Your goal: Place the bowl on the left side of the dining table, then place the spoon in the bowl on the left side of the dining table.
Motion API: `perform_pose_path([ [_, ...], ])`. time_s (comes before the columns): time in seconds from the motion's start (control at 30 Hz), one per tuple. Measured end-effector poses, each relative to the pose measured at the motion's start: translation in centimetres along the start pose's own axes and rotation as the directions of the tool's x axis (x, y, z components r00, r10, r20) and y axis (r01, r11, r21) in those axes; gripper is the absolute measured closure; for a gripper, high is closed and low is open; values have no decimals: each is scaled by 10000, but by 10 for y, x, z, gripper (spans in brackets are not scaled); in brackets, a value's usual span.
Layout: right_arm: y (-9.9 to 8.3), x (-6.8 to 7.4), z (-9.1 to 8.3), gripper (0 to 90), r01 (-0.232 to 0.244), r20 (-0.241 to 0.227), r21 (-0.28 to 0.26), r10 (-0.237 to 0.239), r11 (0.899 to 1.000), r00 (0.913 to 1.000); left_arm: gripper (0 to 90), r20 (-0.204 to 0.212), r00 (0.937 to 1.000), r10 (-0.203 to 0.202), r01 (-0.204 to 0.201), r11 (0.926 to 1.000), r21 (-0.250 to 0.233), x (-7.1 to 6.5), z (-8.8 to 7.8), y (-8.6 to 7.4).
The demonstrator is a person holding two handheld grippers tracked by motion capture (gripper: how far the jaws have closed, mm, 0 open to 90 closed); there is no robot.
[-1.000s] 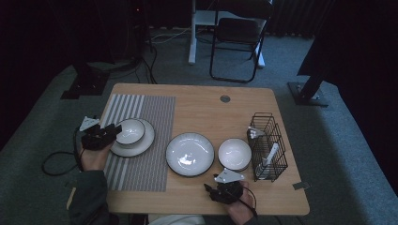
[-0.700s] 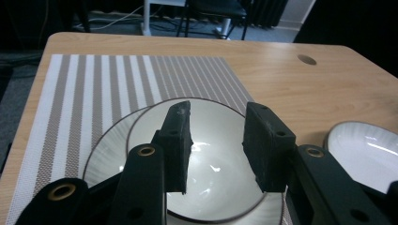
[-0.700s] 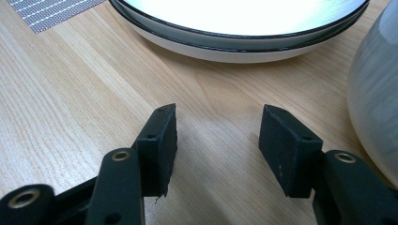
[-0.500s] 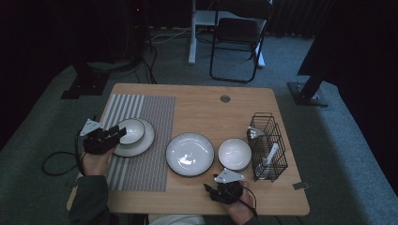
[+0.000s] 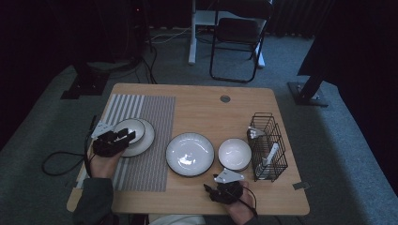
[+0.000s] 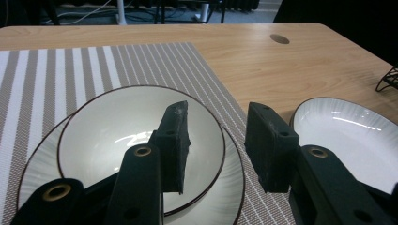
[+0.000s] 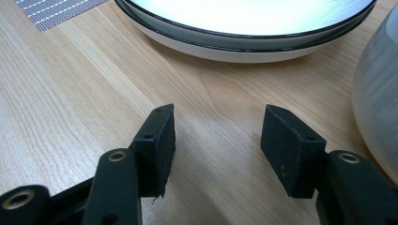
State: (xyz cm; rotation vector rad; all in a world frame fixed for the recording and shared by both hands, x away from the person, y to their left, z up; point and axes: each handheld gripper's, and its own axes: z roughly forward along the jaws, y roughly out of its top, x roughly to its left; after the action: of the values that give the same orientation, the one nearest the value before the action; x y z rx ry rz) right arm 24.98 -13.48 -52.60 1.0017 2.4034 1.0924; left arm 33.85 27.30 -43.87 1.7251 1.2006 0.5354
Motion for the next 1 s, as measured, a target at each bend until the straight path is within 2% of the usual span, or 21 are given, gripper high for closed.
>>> perform_pose_path([
  [0.17,0,0,0,439,6,11,0,-6,10000,10000,603,131,9999,52,-52,10000,17,-4,1,0],
  [0.33,0,1,0,435,108,109,-20,-108,9999,9999,593,342,9989,306,-305,9995,-19,-16,2,2],
  [0.67,2,2,-1,445,67,-96,107,-66,9999,9999,580,687,9953,685,-690,9976,47,-34,11,-2],
  [0.73,3,3,-3,455,-60,-237,-42,59,10000,9997,572,744,9939,811,-820,9966,93,-38,12,-3],
  [0.9,11,8,-14,464,191,-264,-363,-201,9992,9994,571,964,9887,1151,-1178,9928,224,-46,15,-7],
  [1.0,17,9,-23,464,368,-239,-533,-381,9979,9990,576,1043,9876,1177,-1220,9919,362,-47,18,-10],
])
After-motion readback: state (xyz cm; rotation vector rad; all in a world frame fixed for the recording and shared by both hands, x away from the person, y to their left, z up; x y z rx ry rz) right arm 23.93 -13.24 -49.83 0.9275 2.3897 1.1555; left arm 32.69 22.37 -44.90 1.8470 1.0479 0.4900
